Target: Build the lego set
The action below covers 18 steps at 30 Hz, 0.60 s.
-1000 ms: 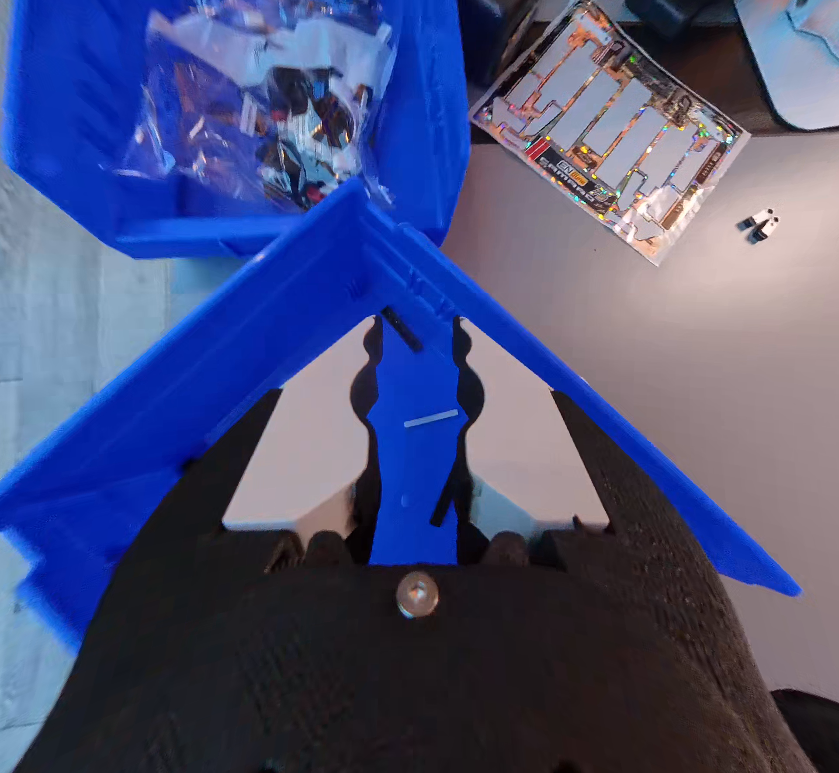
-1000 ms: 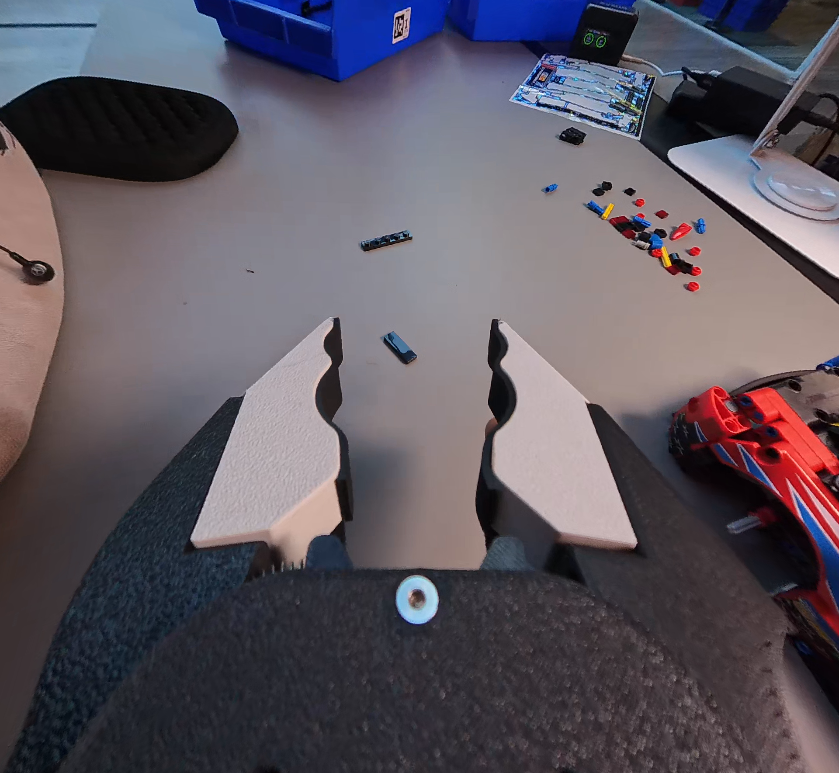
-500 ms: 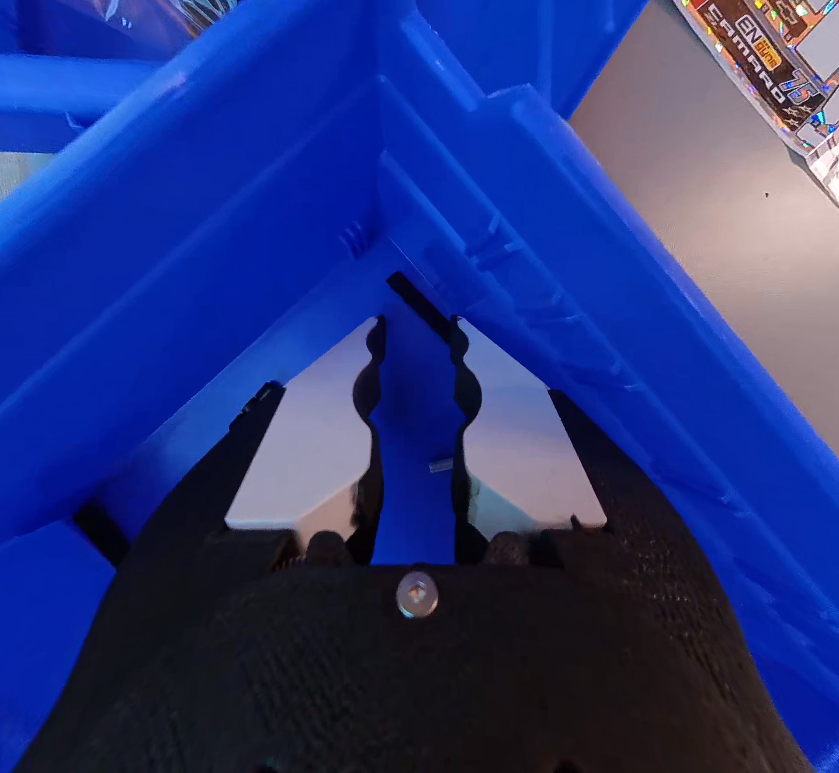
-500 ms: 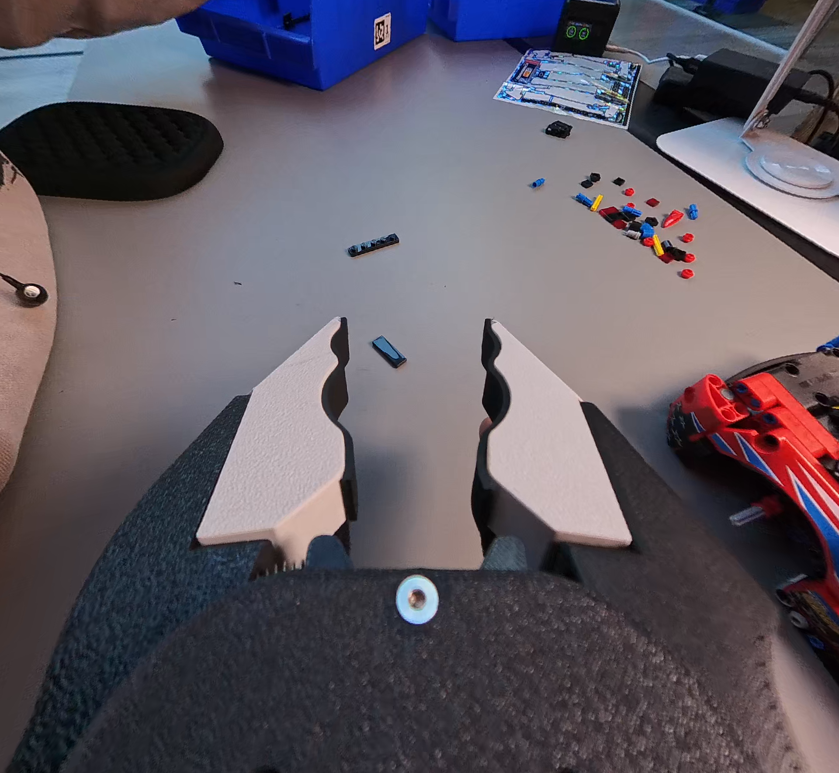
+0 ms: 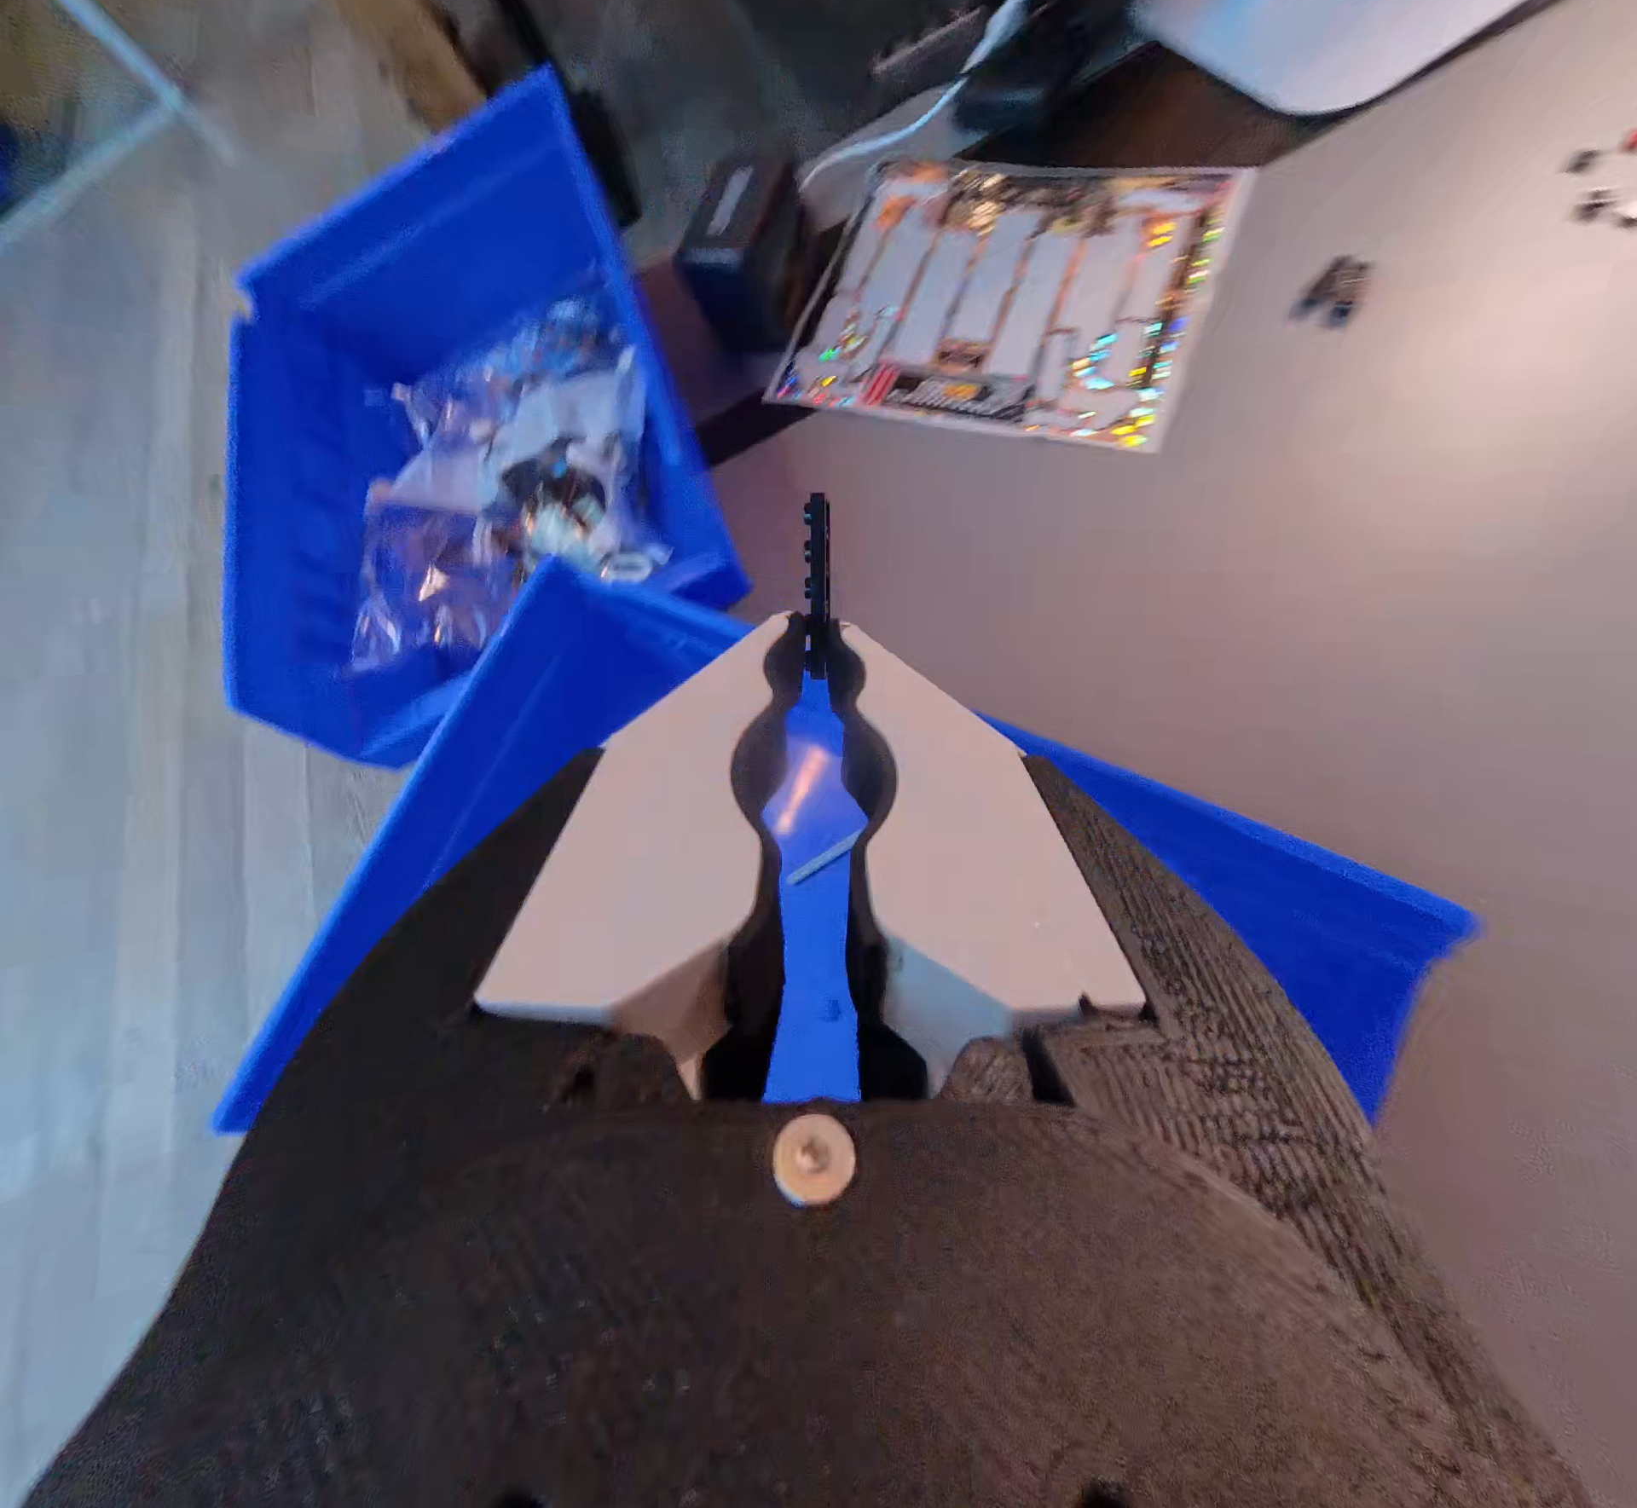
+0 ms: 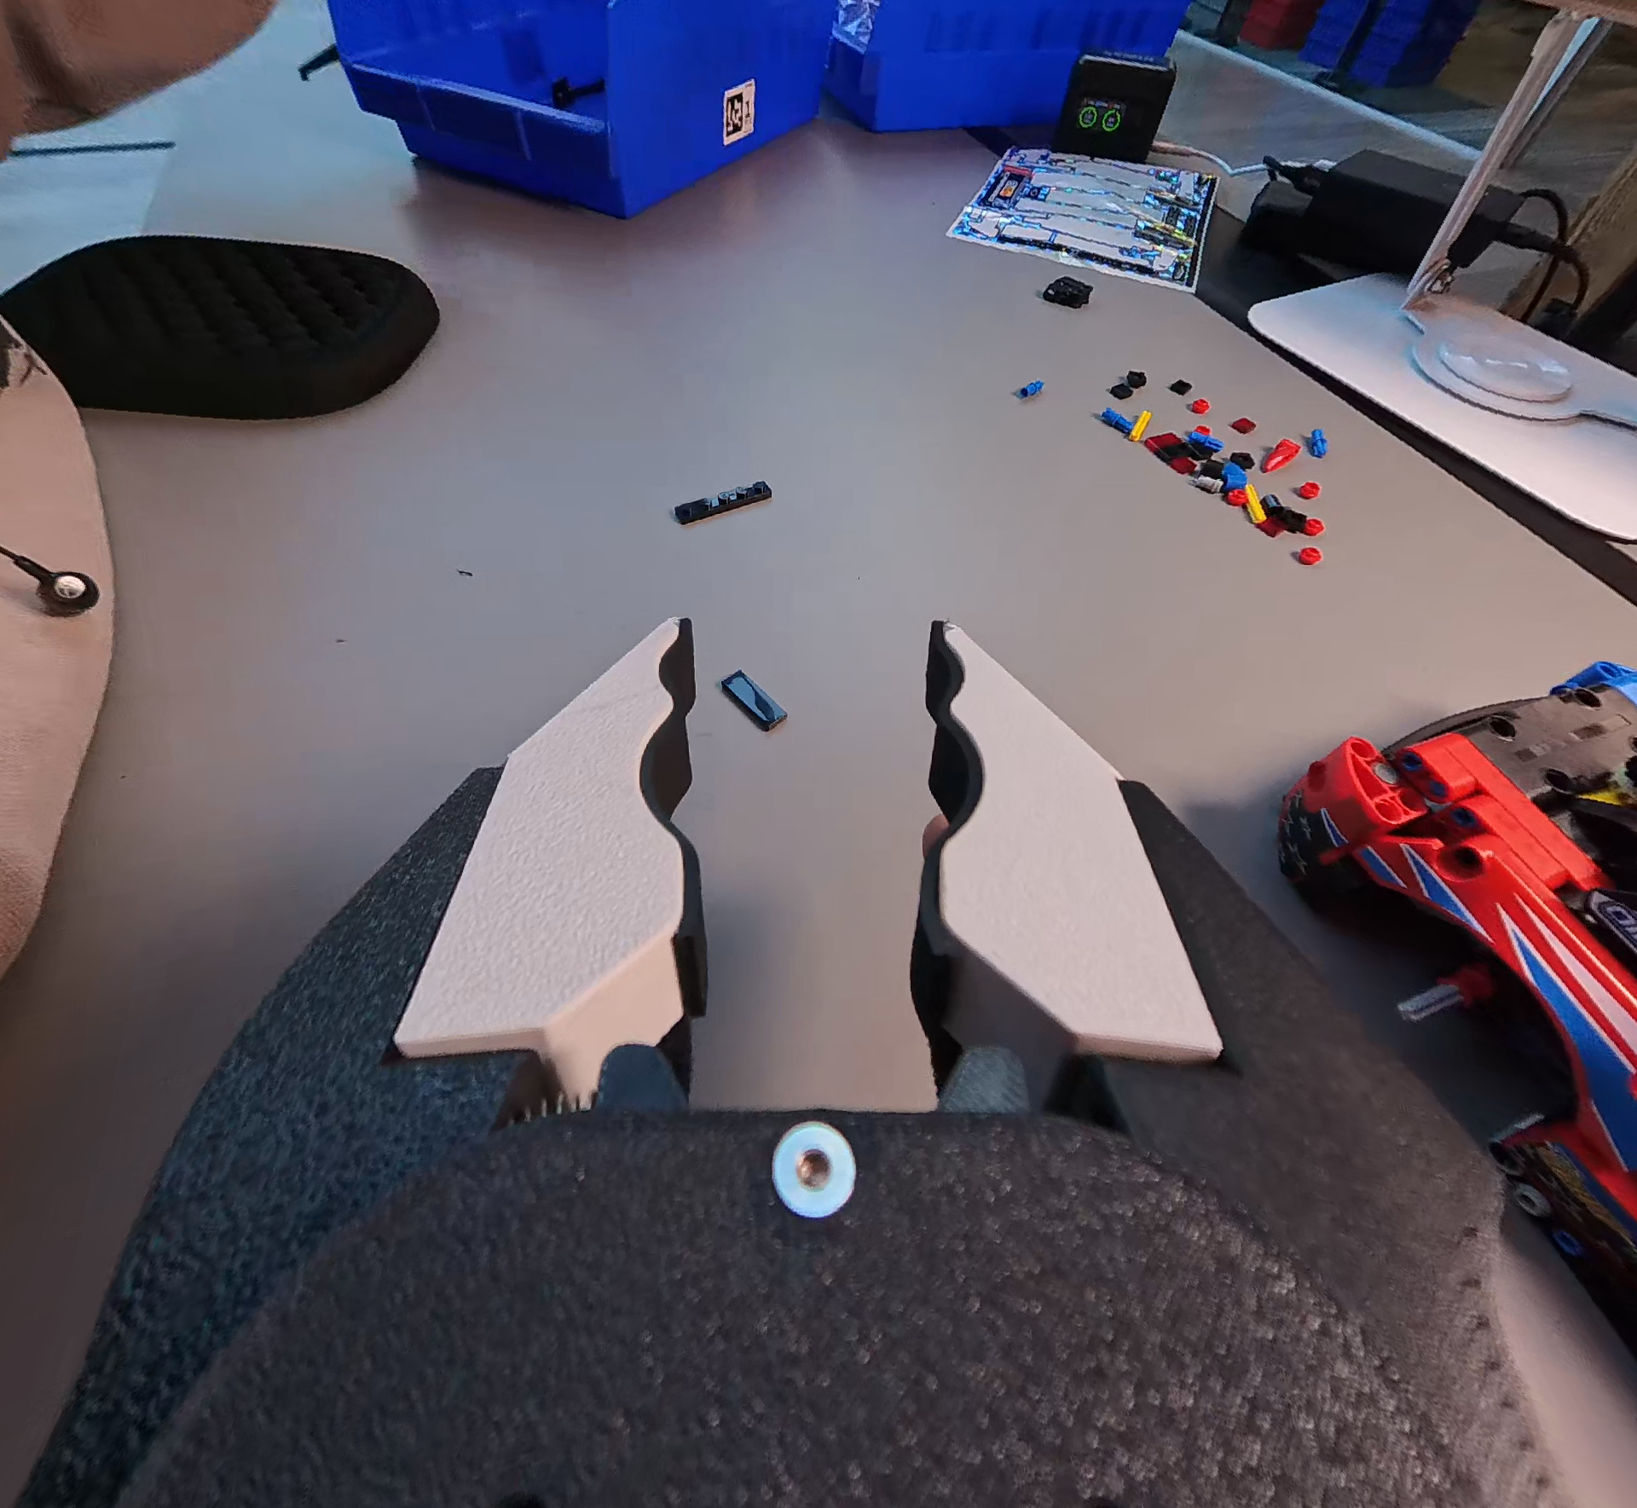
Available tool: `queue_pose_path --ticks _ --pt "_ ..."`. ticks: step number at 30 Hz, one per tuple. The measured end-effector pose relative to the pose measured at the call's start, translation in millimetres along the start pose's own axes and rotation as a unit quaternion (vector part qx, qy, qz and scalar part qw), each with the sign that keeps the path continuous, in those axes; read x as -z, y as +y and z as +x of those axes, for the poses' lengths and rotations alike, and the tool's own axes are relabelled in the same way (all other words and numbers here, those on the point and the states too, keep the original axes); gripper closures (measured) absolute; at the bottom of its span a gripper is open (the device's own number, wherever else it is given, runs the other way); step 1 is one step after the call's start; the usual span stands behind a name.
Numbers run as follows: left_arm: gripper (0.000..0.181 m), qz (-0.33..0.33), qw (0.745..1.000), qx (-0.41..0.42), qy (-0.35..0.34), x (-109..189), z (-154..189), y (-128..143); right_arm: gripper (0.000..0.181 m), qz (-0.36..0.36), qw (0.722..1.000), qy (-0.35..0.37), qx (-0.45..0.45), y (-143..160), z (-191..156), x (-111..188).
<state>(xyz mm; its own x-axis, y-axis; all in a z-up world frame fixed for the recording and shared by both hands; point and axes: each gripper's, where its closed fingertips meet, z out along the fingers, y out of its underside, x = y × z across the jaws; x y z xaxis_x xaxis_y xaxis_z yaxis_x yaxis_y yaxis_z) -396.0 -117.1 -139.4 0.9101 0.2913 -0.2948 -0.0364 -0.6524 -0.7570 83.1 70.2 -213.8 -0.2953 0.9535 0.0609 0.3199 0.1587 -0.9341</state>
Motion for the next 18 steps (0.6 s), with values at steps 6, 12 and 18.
queue_pose_path --ticks 6,12,18 --pt "0.179 0.028 0.974 -0.204 0.095 30.6 209.6 0.0 0.131 -0.006 1.0 0.01 0.004 1.0 1.7 -0.9" --pt "0.178 -0.007 0.934 -0.328 0.144 -5.2 337.6 41.5 0.131 -0.001 1.0 0.018 0.007 -0.4 2.1 2.7" --pt "0.154 -0.021 0.91 -0.201 0.362 15.9 398.8 37.4 0.132 0.001 1.0 0.024 0.01 -0.4 1.5 6.3"
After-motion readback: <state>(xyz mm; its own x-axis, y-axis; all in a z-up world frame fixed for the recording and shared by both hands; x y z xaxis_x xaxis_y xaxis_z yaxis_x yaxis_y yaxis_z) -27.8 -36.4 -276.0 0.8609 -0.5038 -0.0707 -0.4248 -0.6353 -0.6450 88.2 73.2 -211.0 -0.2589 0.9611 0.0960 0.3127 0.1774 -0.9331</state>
